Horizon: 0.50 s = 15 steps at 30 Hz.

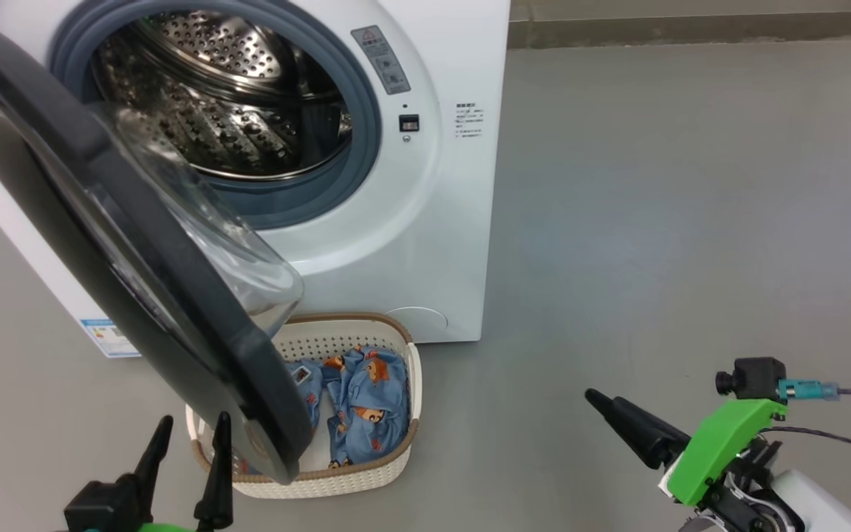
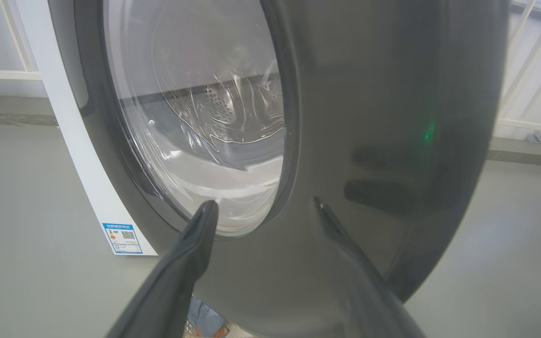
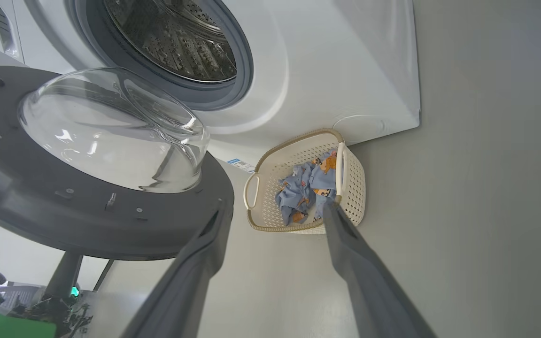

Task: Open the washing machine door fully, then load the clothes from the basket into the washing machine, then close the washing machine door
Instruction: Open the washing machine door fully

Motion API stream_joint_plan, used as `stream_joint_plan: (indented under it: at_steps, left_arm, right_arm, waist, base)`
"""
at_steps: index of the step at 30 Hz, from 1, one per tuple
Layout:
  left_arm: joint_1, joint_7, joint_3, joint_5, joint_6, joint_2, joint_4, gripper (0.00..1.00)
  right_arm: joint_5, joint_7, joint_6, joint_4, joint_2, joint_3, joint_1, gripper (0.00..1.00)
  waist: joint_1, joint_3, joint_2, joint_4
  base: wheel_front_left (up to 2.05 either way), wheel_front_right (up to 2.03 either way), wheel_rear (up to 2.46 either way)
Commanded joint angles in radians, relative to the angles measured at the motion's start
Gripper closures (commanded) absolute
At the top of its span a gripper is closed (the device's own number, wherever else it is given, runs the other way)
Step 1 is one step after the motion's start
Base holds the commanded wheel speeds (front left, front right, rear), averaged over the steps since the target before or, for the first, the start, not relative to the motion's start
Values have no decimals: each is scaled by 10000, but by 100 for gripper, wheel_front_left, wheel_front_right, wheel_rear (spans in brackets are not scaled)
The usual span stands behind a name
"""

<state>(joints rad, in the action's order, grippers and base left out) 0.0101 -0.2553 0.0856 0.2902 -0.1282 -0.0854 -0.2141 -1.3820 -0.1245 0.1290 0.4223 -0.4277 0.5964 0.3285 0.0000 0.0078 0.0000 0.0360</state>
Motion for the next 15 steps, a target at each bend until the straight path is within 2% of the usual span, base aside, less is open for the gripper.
stream_joint_plan:
  at_steps: [1, 11, 15]
  left_arm:
    - [63, -65, -377, 52, -24, -177, 276, 0]
    - [47, -65, -444, 40, -24, -129, 281, 0]
    - [30, -65, -538, 43, -25, -93, 309, 0]
  right_arm:
    - [291, 503, 17, -126, -262, 234, -63, 0]
    - [793, 3227, 17, 661, -734, 872, -177, 0]
    - [1144, 3796, 17, 979, -834, 742, -123, 0]
  waist:
    - [0, -12, 0, -74]
    - [0, -30, 0, -93]
    - [0, -22, 0, -92]
  base:
    - [0, 0, 0]
    - [0, 0, 0]
    - [0, 0, 0]
